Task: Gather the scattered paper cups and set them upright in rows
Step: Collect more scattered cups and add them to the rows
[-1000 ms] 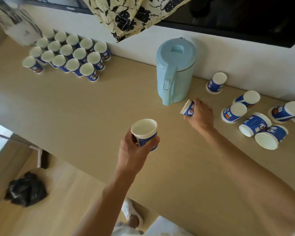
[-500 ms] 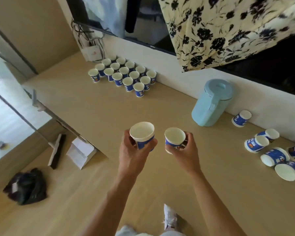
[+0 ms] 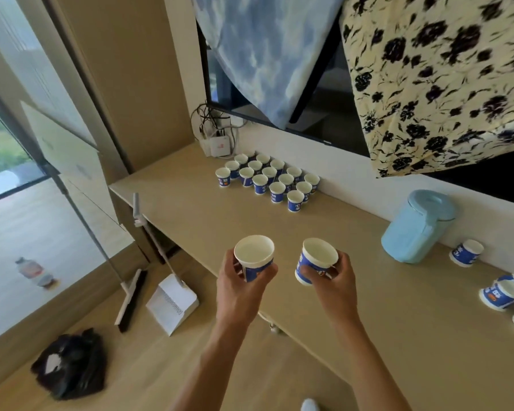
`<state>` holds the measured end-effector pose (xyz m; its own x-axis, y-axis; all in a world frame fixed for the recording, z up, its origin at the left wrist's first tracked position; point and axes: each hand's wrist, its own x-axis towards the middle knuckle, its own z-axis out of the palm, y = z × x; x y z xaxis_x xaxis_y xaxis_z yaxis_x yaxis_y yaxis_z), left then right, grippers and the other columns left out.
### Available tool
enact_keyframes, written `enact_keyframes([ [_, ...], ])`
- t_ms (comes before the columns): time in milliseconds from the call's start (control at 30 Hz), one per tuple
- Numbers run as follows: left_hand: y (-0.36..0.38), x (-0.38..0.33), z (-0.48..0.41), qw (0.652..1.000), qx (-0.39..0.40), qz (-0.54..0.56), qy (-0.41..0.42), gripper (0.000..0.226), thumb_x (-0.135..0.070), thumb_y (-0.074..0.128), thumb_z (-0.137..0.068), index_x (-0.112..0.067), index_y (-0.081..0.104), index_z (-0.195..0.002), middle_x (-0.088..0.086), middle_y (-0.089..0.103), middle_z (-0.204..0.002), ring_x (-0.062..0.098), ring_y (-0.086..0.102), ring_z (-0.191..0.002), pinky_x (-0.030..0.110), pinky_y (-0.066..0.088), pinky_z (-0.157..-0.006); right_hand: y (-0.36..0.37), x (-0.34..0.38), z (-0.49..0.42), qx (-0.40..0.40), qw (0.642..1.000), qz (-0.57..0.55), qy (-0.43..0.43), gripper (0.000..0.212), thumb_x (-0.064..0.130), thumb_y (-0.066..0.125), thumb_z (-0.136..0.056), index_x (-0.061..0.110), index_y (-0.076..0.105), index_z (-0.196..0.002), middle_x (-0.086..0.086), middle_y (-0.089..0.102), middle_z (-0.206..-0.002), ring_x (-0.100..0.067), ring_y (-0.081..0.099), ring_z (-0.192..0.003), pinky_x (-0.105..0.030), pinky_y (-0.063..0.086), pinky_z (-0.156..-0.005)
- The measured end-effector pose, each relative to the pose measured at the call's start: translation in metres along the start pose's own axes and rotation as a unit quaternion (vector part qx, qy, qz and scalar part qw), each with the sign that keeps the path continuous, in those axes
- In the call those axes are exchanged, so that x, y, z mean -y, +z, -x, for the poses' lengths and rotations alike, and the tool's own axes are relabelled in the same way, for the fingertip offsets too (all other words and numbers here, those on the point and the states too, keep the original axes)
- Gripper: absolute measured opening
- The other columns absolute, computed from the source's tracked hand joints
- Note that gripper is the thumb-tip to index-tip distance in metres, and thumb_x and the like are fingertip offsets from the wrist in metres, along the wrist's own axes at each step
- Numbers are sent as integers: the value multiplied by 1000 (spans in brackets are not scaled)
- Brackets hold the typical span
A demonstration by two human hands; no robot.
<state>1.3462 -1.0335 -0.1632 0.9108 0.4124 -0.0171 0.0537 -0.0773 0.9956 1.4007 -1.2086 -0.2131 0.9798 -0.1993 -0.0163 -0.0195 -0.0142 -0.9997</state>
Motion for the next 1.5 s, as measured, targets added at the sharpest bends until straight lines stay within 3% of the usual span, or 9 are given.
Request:
enact_keyframes([
  [300,-31,12,-75,999,-8,-32,1,45,-32,89,-69,-46,61,-101,-25,70,-97,-8,64,-92,7,47,-63,69,-1,-47,-7,1000,-14,12,61,27,84,-56,27,59,-112,6,69,-110,-7,70,-94,-15,53,-69],
  [467,-45,24,-144,998,-13,-56,-8,48,-36,88,-65,-43,64,-106,-19,72,-99,-2,67,-94,21,50,-77,129,-27,-100,-6,998,-39,41,62,30,84,-56,27,59,-113,4,69,-112,-16,69,-102,-29,55,-81],
  [700,-69,22,-241,995,0,-100,-14,43,-16,88,-73,-40,64,-99,-23,72,-93,-7,67,-89,5,49,-66,213,-49,-155,4,996,-57,73,66,32,86,-56,22,60,-116,0,68,-113,-20,69,-102,-26,55,-78],
  [833,-66,33,-284,994,21,-105,-27,40,-16,87,-73,-39,64,-97,-24,72,-91,-9,66,-86,2,46,-62,228,-56,-174,-16,994,-58,91,66,38,85,-51,29,61,-112,5,69,-110,-14,69,-100,-18,55,-71],
  [1000,-62,60,-346,993,44,-101,-43,45,-21,88,-71,-43,62,-101,-21,70,-94,-4,66,-89,9,49,-64,240,-67,-191,-59,991,-50,113,62,29,86,-54,30,63,-111,10,70,-106,-10,69,-99,-14,55,-70],
  [1133,-57,86,-396,992,74,-91,-55,50,-21,89,-70,-42,61,-105,-17,71,-99,12,68,-99,30,56,-83,251,-67,-195,-108,986,-52,113,64,37,85,-49,31,63,-109,10,72,-103,-11,71,-96,-15,55,-71],
  [1267,-46,117,-447,987,111,-108,-50,51,-24,88,-72,-45,58,-108,-25,68,-93,14,70,-94,37,57,-88,268,-72,-202,-147,983,-37,107,62,41,86,-51,38,63,-108,11,73,-105,-8,72,-95,-15,56,-72],
  [1400,-30,156,-490,983,124,-126,-45,53,-29,85,-75,-43,55,-115,-34,64,-87,1,65,-83,26,55,-76,292,-98,-214,-168,981,-38,93,63,36,87,-54,36,64,-113,5,73,-112,-14,73,-101,-17,56,-78],
  [1500,-16,184,-515,983,125,-123,-44,51,-27,84,-75,-42,54,-114,-32,63,-85,-3,61,-80,15,49,-66,306,-131,-222,-183,980,-32,71,63,13,95,-63,40,65,-112,3,73,-115,-18,72,-104,-20,58,-82],
])
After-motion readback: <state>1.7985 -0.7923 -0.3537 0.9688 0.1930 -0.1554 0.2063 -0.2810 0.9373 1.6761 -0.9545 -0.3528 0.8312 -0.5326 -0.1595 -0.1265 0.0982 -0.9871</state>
